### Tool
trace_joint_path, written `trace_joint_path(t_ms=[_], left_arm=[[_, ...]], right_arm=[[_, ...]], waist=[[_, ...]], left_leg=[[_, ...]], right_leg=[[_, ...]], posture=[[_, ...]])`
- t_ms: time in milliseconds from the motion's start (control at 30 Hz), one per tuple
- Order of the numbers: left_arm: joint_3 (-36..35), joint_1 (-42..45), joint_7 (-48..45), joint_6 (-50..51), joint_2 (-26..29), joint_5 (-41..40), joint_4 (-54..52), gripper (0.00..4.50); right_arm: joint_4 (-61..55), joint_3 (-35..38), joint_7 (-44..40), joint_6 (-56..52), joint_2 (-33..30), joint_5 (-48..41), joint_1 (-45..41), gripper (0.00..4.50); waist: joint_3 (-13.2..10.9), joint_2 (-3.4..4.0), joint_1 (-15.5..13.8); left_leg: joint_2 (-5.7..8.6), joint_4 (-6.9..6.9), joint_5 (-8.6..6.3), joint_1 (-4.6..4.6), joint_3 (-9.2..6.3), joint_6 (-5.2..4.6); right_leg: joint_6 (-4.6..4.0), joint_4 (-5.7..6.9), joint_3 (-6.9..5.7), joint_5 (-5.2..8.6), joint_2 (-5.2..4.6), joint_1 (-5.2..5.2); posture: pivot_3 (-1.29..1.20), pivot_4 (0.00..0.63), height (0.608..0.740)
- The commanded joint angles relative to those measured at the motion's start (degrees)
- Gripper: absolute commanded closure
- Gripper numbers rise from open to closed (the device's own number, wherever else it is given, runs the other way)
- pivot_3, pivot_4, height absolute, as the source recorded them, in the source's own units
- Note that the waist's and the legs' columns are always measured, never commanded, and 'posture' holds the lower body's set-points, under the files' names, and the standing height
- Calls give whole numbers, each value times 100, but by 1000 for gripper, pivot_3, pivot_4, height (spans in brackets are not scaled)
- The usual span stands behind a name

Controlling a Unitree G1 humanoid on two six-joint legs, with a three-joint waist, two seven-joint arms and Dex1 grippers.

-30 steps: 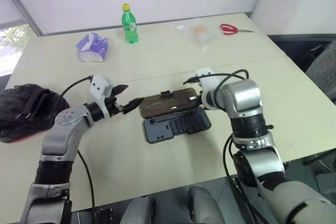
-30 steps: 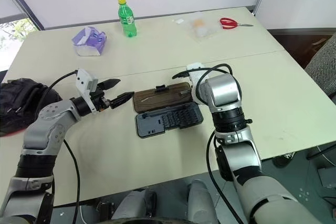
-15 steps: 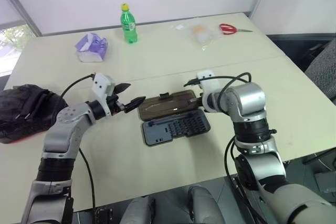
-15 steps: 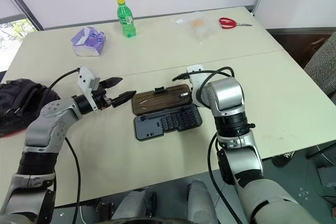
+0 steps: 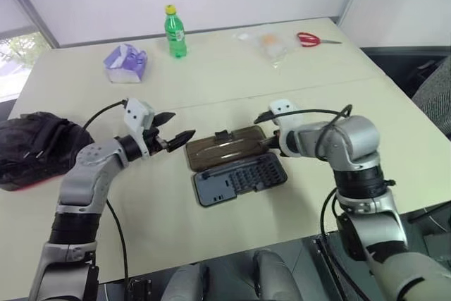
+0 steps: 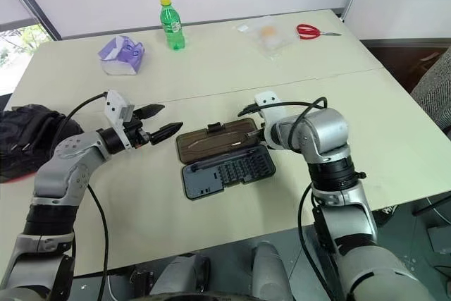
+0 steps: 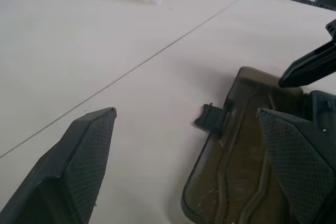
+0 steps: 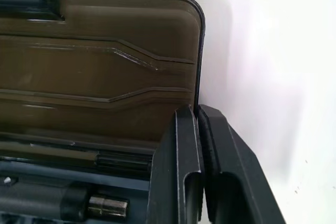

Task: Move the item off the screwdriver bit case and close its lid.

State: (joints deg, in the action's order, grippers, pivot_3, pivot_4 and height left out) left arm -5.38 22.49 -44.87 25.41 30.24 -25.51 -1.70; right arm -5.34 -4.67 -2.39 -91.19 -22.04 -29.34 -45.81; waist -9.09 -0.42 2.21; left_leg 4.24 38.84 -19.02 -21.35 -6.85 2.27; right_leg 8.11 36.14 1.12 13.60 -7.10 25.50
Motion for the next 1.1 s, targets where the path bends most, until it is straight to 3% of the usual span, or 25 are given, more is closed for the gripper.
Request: trace_joint_path(t_ms=[33,367,733,967,1100], left_arm=[[-63,25,-12,-116,29,15,-97,0],[-23,129,-62,-178,2,60,35,0],[-13,139,-79,-193,-77,116,12,0],[52,158,-125,-238,-94,169,56,0],[74,178,-148,-238,-100,171,85,0]], right_arm=[[-5,-166,456,-131,-364,-1095,117,4446],[543,-453,2312,-131,-1127,-4065,-133,4446],[1007,-193,4688,-131,-1221,-6010,-89,4446],[847,-883,6332,1025,-1950,-8047,161,4446],[623,-1169,6502,1440,-2178,-8366,208,4446]], waist=[[0,0,-4],[-1,-1,-12],[-1,-2,-34],[-2,-2,-147],[-3,-4,-143]], left_leg=[[0,1,0,0,0,0],[-1,3,-2,-1,4,-4],[-4,6,-4,-3,7,-7],[-3,18,-6,-4,12,-12],[-1,24,-9,-5,21,-17]], right_leg=[[0,-1,0,0,0,-1],[0,-5,-2,0,-1,-2],[0,-7,-3,0,-1,-4],[0,-10,-2,0,-1,-8],[0,-17,-3,0,-2,-15]], posture=[[0,150,740],[0,150,740],[0,150,740],[0,150,740],[0,150,740]])
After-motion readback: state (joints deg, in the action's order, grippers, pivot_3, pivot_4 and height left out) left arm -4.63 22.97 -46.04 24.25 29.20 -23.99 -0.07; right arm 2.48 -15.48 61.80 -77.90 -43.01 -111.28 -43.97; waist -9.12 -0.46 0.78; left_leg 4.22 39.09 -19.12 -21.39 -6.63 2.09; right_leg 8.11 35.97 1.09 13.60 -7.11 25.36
